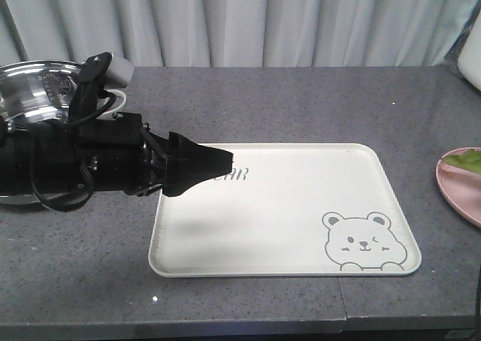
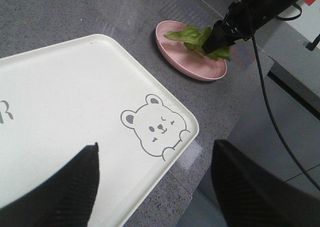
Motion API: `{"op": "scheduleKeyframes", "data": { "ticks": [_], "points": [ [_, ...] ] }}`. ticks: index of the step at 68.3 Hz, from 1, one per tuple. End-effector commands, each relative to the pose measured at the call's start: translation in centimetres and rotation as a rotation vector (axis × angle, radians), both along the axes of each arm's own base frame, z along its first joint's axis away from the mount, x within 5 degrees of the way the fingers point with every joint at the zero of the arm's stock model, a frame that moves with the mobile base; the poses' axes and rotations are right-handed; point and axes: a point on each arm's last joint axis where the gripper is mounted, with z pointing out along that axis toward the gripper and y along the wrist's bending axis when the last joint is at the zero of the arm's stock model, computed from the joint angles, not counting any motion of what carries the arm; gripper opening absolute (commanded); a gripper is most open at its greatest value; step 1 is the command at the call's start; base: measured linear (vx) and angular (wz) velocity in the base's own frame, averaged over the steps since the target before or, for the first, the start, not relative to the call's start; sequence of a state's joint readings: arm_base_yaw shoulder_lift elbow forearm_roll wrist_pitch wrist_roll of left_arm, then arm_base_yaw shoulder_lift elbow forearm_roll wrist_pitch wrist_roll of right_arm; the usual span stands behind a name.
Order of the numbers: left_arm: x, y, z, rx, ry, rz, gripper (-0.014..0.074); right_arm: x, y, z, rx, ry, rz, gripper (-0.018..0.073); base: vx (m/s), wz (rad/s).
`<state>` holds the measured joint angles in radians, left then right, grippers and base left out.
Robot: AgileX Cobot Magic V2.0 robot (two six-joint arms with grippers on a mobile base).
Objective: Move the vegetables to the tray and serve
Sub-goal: 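Carry the leaf with the right gripper onto the pink plate and release, then grasp the pink plate rim with the right gripper and lift it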
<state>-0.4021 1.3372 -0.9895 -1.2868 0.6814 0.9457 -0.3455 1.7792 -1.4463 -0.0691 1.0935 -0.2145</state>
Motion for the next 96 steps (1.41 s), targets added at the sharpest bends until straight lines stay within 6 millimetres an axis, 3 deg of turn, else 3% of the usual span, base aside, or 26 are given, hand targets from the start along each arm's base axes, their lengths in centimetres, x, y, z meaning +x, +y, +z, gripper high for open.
{"op": "scheduleKeyframes", "data": {
  "ticks": [1,14,38,46,68,81,96],
  "points": [
    [-0.4,0.0,1.9,-0.064,-0.036,0.014,0.0470,-0.3,0.0,2.5,-0.030,-0.075,0.000,0.0424,0.00,0.00],
    [-0.3,0.0,1.9,-0.063,-0.037,0.018,0.0470,-1.1,0.3,3.7,-0.027,-0.089,-0.004,0.0424,0.00,0.00],
    [-0.4,0.0,1.9,-0.064,-0.036,0.013,0.0470,-4.6,1.5,9.5,-0.076,-0.246,-0.032,0.0424,0.00,0.00],
    [-0.4,0.0,1.9,-0.064,-0.035,0.014,0.0470,-5.3,1.2,10.4,-0.095,-0.279,-0.066,0.0424,0.00,0.00],
    [-0.4,0.0,1.9,-0.064,-0.035,0.014,0.0470,-5.5,-4.9,7.5,0.104,-0.309,-0.233,0.0424,0.00,0.00],
    [-0.4,0.0,1.9,-0.064,-0.035,0.014,0.0470,-4.3,-7.1,4.2,0.108,-0.210,-0.242,0.0418,0.00,0.00],
    [-0.4,0.0,1.9,-0.064,-0.035,0.013,0.0470,-2.4,-8.7,3.3,0.100,-0.143,-0.232,0.0379,0.00,0.00]
  ]
}}
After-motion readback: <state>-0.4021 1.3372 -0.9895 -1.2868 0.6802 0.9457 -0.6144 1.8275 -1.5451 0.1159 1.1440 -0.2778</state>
